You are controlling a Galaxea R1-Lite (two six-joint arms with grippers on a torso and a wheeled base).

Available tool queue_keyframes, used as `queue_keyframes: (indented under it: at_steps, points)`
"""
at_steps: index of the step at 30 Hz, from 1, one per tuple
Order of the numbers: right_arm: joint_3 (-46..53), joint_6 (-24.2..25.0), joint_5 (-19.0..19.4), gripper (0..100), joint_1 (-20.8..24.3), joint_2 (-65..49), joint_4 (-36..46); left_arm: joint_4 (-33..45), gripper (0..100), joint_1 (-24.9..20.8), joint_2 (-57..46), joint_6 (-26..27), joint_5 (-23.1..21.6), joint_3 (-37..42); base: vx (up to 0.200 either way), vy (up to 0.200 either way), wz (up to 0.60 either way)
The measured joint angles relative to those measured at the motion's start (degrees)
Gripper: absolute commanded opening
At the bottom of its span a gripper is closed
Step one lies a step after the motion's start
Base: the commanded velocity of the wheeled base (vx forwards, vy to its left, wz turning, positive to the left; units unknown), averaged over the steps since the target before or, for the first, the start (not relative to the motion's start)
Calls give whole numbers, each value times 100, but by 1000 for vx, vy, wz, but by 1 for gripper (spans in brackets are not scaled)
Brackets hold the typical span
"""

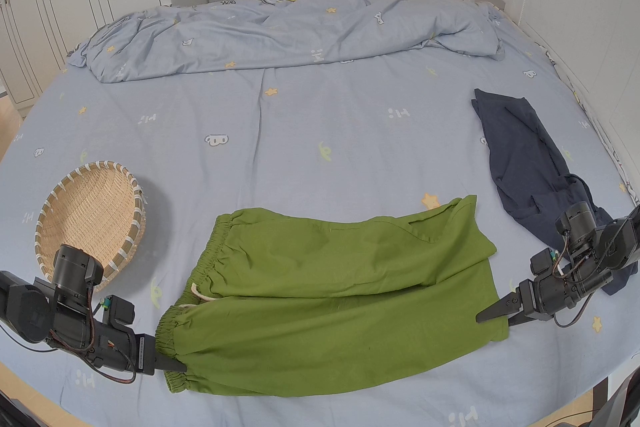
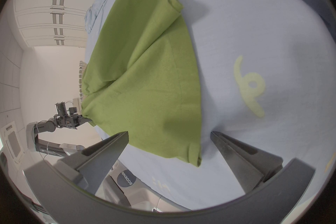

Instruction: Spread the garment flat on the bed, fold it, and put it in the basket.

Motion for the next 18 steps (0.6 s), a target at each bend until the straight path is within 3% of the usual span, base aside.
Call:
queue_keyframes:
  at_steps: [6,12,13,18]
  points:
    - [6,35,407,100,11,135,-15,-2,0,0,0,4,0,-13,0,0,0]
    - [13,46,471,100,-85,317,-176,-2,0,1,-1,4,0,-22,0,0,0]
    - [15,44,482,0,-112,336,-182,-4,0,4,-1,6,0,-22,0,0,0]
    - [26,5,522,0,-257,389,-180,-2,0,6,-4,4,0,-22,0,0,0]
